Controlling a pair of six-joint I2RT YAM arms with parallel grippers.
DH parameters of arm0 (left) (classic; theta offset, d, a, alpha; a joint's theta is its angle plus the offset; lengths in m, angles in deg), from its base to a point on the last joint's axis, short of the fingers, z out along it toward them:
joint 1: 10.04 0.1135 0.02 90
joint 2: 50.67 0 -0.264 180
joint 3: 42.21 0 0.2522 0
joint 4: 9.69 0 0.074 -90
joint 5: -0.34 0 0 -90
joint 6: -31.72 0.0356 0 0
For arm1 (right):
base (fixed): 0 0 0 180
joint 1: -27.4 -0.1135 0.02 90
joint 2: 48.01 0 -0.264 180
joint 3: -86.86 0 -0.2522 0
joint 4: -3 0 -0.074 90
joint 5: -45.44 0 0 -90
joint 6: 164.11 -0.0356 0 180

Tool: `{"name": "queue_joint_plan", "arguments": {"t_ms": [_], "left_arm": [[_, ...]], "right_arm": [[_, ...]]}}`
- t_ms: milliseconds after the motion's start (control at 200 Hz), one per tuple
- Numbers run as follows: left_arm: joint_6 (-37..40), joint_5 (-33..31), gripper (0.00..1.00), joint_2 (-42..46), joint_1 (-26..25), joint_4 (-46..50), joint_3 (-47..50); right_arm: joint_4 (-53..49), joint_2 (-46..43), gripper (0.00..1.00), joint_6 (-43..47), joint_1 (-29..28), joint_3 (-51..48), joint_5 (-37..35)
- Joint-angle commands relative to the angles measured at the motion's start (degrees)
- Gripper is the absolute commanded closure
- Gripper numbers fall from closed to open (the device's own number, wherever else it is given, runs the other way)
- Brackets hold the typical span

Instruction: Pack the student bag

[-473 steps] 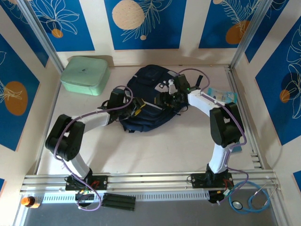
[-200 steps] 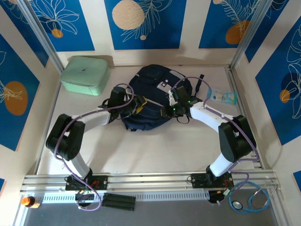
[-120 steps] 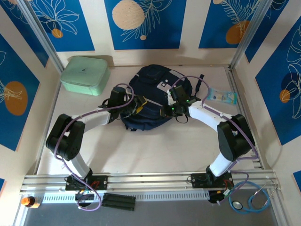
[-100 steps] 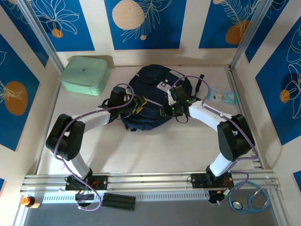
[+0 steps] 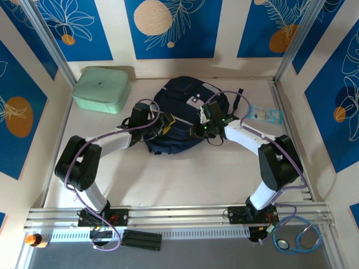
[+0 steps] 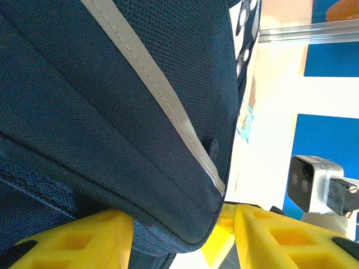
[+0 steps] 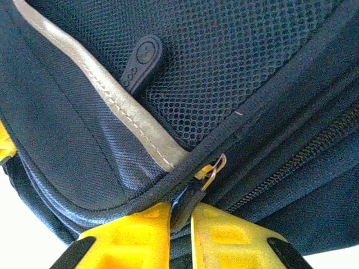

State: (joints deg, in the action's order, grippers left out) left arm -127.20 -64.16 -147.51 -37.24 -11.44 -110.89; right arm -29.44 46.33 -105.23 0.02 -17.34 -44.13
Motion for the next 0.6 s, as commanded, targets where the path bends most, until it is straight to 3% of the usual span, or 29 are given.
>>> {"name": "queue_joint_plan", "arguments": {"t_ms": [0,210,505,595], "left_arm": [[0.47,1.81,0.5,0.11,-0.39,-2.94,-1.15],[0.11,2.1,0.5,-0.74,-0.4,-3.65,-1.25],[0.46,1.89,0.5,-1.38,-0.39,-3.3,-1.03],[0.24,1.92,0.5,-1.64,-0.31,-3.56,-0.95]], "right_arm": [[0.93,1.57,0.82,-5.45,0.22,1.53,0.07],[0.54,3.41,0.8,-12.48,0.49,1.86,1.01],[4.97,1.41,1.0,-13.35,0.04,-0.03,2.69],[4.43,-0.09,1.0,-11.26,-0.2,-0.58,4.33]]}}
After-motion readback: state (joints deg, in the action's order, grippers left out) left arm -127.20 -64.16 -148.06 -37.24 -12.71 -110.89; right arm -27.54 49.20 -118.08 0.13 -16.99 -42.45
